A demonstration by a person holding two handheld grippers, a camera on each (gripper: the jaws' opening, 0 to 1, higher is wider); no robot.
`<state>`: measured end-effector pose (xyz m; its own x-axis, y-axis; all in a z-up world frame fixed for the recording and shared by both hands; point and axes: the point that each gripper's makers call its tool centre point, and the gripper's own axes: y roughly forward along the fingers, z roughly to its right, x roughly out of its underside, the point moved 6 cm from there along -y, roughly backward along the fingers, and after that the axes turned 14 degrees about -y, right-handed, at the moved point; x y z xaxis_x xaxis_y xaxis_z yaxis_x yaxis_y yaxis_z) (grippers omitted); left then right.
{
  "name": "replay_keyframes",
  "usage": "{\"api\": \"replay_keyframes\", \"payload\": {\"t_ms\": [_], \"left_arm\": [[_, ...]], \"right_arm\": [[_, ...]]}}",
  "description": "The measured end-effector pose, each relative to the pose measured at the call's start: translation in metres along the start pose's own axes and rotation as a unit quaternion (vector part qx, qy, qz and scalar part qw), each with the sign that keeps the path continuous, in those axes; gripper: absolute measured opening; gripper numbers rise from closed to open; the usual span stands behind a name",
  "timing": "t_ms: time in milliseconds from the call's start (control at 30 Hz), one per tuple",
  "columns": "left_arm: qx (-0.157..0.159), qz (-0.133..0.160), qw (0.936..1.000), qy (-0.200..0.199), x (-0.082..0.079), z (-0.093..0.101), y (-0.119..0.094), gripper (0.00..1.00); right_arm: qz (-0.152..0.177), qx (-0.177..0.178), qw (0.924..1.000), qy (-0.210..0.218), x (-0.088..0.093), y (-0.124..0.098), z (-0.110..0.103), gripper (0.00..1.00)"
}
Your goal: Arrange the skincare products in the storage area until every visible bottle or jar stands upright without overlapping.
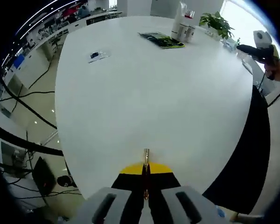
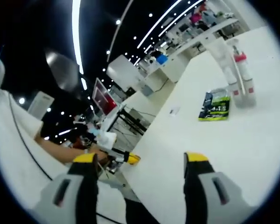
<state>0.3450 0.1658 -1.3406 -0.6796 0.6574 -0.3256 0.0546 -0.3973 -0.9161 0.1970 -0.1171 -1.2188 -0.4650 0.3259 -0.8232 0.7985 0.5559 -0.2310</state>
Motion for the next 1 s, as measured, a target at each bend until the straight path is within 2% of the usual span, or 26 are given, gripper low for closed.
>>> {"api": "replay_keyframes", "payload": {"t_ms": [33,67,133,233,267,333,367,400,500,567,600,767,1000], "left_arm": [[0.003,0.003,1.0,0.0,0.001,-0.002,0.002,0.0],[0.016,0.019,0.9997,-0.007,-0.006,0.004,0.003,0.0],[0.042,0.048,0.9976,-0.027,-0.019,0.022,-0.003,0.0],[0.088,0.094,0.9911,-0.034,-0.042,0.052,-0.013,0.0],[0.11,0.106,0.9879,-0.027,-0.051,0.067,-0.017,0.0],[0.133,0.126,0.9829,-0.015,-0.064,0.091,-0.025,0.0],[0.15,0.135,0.9794,-0.011,-0.069,0.101,-0.029,0.0],[0.175,0.15,0.9732,-0.009,-0.078,0.118,-0.037,0.0],[0.215,0.167,0.9623,-0.01,-0.09,0.148,-0.051,0.0],[0.254,0.189,0.9483,-0.01,-0.1,0.177,-0.068,0.0],[0.265,0.196,0.9441,-0.007,-0.103,0.185,-0.073,0.0],[0.297,0.205,0.9325,0.017,-0.111,0.219,-0.091,0.0],[0.313,0.217,0.9242,0.033,-0.123,0.235,-0.103,0.0]], "right_arm": [[0.0,-0.001,1.0,0.0,0.0,-0.001,0.0,0.73],[0.0,-0.001,1.0,-0.001,0.0,-0.001,0.0,0.73],[-0.001,-0.001,1.0,-0.002,0.0,-0.002,0.0,0.73],[-0.001,-0.003,1.0,-0.004,-0.002,-0.003,0.0,0.72],[0.001,-0.005,1.0,-0.004,-0.004,-0.003,-0.001,0.72],[0.004,-0.008,0.9999,-0.006,-0.008,-0.003,-0.003,0.71],[0.004,-0.008,0.9999,-0.008,-0.01,-0.003,-0.003,0.71],[0.006,-0.011,0.9998,-0.012,-0.013,-0.002,-0.005,0.71],[0.007,-0.019,0.9995,-0.024,-0.021,-0.001,-0.012,0.69],[0.005,-0.031,0.9977,-0.059,-0.032,-0.002,-0.02,0.65],[0.006,-0.037,0.9967,-0.072,-0.037,-0.002,-0.023,0.62],[0.016,-0.057,0.9921,-0.111,-0.057,-0.007,-0.035,0.46],[0.033,-0.071,0.9894,-0.123,-0.071,-0.01,-0.041,0.38]]}}
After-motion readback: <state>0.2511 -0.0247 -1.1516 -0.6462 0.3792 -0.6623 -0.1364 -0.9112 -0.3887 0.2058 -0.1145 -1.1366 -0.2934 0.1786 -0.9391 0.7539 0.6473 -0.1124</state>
